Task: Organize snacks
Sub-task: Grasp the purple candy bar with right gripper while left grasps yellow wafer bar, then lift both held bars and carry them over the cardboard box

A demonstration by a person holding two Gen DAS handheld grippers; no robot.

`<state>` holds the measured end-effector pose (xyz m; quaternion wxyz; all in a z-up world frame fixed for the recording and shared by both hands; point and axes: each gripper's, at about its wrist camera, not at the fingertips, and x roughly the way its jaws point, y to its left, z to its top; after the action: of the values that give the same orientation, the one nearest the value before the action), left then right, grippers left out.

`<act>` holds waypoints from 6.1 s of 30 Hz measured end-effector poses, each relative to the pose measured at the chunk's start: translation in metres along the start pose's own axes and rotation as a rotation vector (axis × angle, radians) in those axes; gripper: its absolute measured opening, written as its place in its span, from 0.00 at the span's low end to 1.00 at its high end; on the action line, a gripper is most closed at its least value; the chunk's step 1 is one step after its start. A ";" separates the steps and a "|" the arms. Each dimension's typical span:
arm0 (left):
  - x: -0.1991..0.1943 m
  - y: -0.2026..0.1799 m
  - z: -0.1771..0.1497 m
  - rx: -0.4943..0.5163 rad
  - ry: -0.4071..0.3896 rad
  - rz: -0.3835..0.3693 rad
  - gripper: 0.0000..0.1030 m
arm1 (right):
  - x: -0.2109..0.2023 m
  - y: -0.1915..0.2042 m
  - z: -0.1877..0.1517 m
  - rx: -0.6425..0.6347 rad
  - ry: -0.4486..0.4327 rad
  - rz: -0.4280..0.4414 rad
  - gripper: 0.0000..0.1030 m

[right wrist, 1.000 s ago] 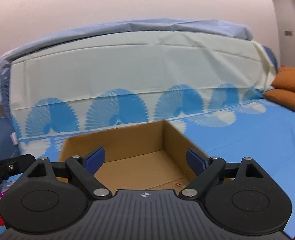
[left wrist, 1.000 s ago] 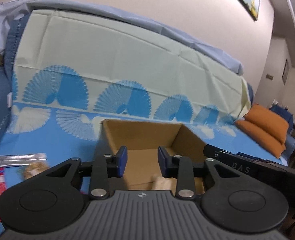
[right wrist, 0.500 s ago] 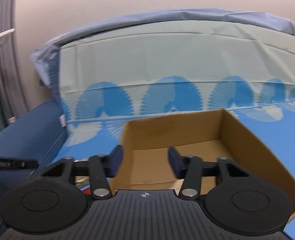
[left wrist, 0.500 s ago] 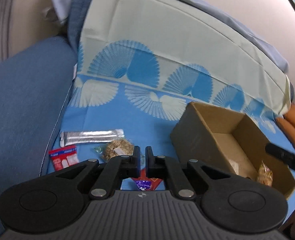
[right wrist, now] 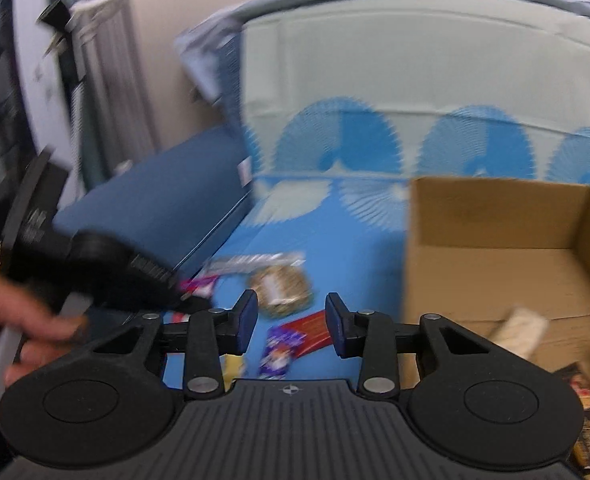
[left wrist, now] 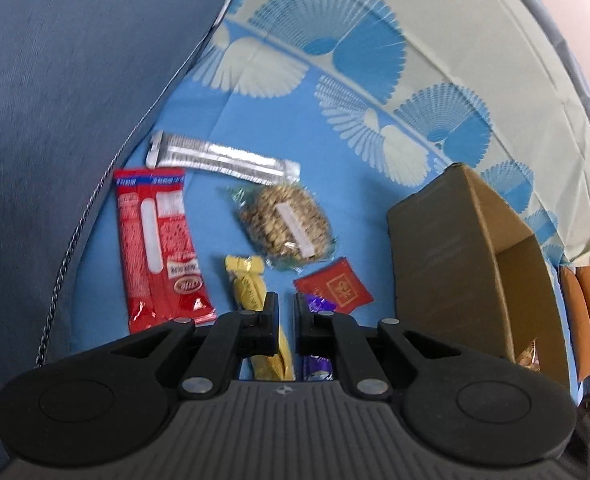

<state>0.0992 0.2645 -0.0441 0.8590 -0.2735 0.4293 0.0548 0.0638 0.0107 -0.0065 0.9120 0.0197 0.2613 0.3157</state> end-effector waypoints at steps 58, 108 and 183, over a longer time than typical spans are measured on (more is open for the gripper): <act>0.042 -0.004 -0.019 0.149 0.208 0.187 0.37 | 0.087 0.039 -0.057 -0.047 0.455 0.016 0.43; 0.021 -0.012 -0.012 0.171 0.060 0.100 0.14 | 0.069 0.028 -0.043 -0.041 0.345 -0.029 0.17; -0.027 -0.067 -0.013 0.370 -0.291 -0.040 0.14 | -0.057 -0.131 0.020 0.137 -0.071 -0.268 0.17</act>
<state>0.0953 0.2049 -0.0016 0.9482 -0.1092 0.2983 -0.0030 0.1099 -0.1247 0.0113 0.9511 0.0581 0.2502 0.1714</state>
